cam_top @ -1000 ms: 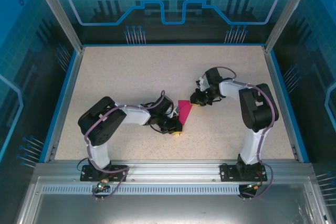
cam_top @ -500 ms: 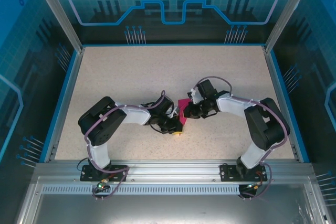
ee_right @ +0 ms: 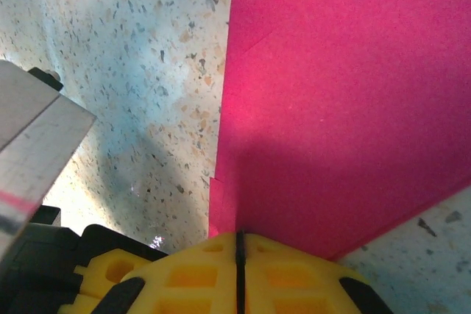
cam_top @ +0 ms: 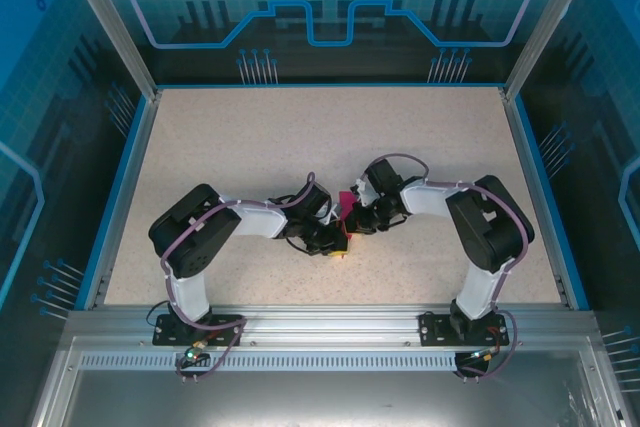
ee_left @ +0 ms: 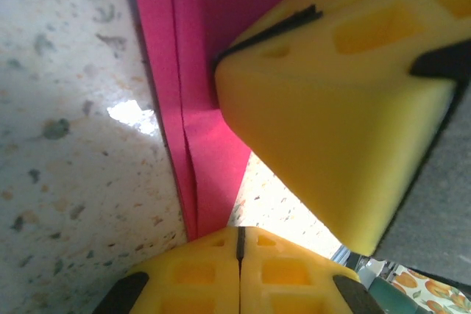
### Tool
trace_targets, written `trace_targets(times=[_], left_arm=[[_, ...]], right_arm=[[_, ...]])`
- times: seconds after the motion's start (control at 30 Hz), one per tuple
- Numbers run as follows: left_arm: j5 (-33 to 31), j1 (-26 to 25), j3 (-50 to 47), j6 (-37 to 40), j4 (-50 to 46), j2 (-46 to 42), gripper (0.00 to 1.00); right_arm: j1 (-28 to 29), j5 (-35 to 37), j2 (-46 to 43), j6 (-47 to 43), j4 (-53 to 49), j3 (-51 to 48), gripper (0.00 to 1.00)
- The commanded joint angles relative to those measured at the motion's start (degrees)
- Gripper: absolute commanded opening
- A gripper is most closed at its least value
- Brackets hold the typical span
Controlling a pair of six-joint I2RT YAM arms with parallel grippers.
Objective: Fold a paper plane with a square sheet of paper (fold left side to right side)
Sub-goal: Fold the wing for the fifth time at the center of the table, then turn over the paper plane at the center of the table.
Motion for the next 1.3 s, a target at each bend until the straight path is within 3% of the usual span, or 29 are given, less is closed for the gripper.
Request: trace_targets(times=[0.0, 0.6, 0.77, 1.0, 1.1, 1.27], left_arm=[[-2.73, -1.55, -1.95, 0.31, -8.43, 2.50, 0.06], [-2.83, -1.59, -3.13, -0.17, -6.66, 1.03, 0.06], [-2.44, -1.58, -0.87, 0.44, -6.54, -2.95, 0.16], [-6.93, -1.47, 3.41, 4.84, -10.51, -13.59, 0.43], [-11.96, -1.51, 2.90, 6.73, -12.68, -19.44, 0.53], [-24.72, -1.21, 1.20, 7.59, -18.09, -28.15, 0.62]], right_arm=[[-1.37, 3.77, 3.47, -3.23, -1.96, 1.62, 0.09], [-13.39, 2.99, 9.26, -8.05, -6.50, 16.18, 0.11], [-13.76, 4.47, 3.58, -7.92, -8.04, 15.62, 0.14], [-12.30, 10.05, -9.34, -3.81, -9.69, 9.03, 0.39], [-9.68, 12.60, -13.88, -0.86, -10.65, 6.47, 0.49], [-1.07, 19.66, -15.65, 5.25, -13.10, 5.30, 0.64]])
